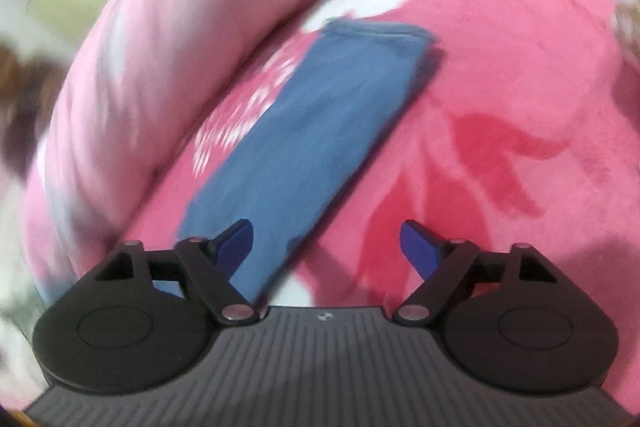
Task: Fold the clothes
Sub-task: 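Grasp the jeans leg hem with the right gripper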
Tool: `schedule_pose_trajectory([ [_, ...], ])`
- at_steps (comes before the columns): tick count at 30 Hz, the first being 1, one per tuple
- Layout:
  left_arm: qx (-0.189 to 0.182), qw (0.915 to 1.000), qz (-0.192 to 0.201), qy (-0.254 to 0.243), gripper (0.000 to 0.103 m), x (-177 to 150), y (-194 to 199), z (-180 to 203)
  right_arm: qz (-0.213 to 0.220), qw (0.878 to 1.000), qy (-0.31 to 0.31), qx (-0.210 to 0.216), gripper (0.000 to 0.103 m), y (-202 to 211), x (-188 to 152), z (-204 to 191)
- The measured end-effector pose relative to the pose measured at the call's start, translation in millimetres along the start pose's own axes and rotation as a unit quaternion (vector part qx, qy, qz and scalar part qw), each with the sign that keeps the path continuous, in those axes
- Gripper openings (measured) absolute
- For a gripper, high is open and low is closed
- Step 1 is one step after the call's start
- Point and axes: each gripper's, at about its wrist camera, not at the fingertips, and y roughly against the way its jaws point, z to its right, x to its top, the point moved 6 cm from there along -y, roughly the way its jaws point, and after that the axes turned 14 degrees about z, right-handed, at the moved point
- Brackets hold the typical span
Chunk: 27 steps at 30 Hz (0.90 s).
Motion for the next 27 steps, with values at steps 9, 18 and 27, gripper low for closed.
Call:
schedule_pose_trajectory([
  [9,0.001,1.0,0.004,0.001,0.103,-1.0,0.4,-0.6,0.022,0.995,-0.093,0.013,0.051,-42.0,37.0,29.1],
  [18,-0.014,0.9998,0.007,-0.01,0.103,0.4,-3.0,-0.6,0.063,0.987,-0.149,0.014,0.029,-66.9,61.6,46.8],
  [27,-0.025,0.9994,0.021,-0.013,0.103,-1.8,-3.5,-2.3,0.077,0.984,-0.126,0.098,0.007,-41.3,70.3,-9.3],
])
